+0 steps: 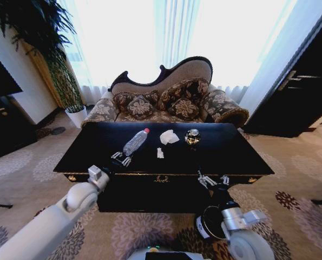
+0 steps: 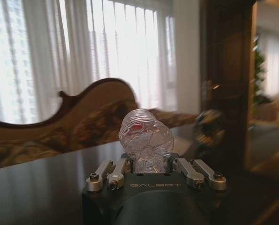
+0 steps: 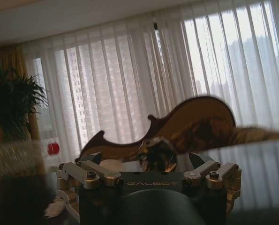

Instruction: Move to the front of the table and place the trash on the table into the trash bin.

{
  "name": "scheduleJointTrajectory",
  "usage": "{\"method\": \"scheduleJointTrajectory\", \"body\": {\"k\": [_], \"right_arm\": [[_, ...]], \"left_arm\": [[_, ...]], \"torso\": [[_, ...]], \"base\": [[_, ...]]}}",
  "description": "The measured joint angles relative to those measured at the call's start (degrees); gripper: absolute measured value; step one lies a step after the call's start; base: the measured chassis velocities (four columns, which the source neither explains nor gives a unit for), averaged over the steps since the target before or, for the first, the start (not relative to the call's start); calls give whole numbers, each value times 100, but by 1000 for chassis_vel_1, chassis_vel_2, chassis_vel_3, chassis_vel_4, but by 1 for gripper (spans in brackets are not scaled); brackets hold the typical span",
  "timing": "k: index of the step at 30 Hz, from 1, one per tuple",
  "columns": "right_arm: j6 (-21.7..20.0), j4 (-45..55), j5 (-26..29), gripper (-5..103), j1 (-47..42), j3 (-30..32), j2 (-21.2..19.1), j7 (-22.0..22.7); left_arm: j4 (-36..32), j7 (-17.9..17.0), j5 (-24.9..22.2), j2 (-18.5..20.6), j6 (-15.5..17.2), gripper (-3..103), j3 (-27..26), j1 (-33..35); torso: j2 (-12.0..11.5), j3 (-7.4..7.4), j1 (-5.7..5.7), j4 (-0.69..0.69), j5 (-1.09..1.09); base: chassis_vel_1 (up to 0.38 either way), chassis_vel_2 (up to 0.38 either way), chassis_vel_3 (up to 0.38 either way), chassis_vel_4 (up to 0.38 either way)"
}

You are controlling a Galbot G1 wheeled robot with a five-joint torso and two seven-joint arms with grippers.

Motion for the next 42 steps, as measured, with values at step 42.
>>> {"method": "scheduleJointTrajectory", "body": {"k": [42], "right_arm": [[2332,-422,-6556,100,445,-28,168,118]], "left_arm": [[-1638,-83,-2294,893,647,33,210,73]], "torso": [[0,0,0,0,-1]], "base": [[0,0,0,0]]}}
